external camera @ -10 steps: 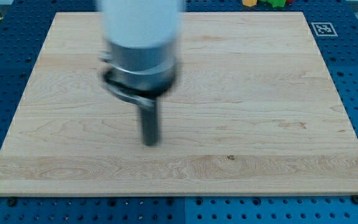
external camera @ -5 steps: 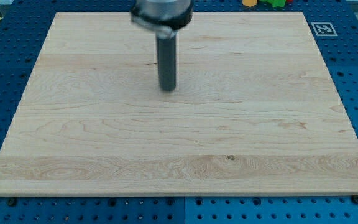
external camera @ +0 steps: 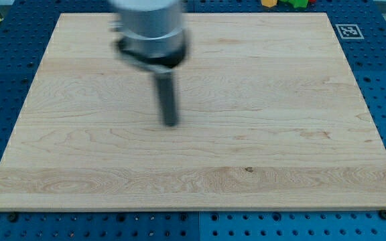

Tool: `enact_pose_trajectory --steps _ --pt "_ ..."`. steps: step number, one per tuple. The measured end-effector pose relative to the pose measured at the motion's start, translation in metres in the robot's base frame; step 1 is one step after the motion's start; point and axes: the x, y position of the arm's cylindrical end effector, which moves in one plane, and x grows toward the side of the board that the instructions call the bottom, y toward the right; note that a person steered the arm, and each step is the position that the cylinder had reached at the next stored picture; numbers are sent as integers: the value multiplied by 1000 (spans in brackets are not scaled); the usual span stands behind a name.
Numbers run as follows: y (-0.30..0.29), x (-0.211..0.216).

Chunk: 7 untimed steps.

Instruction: Move your arm to the bottom right of the board

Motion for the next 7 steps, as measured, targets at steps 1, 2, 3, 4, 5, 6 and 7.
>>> enact_pose_trajectory --steps 1,2,3,4,5,6,7 --pt "51 56" --pt "-103 22" --pt "-69 -137" --pt "-16 -53" --pt "29 77" --pt "69 -76" --pt "162 -73"
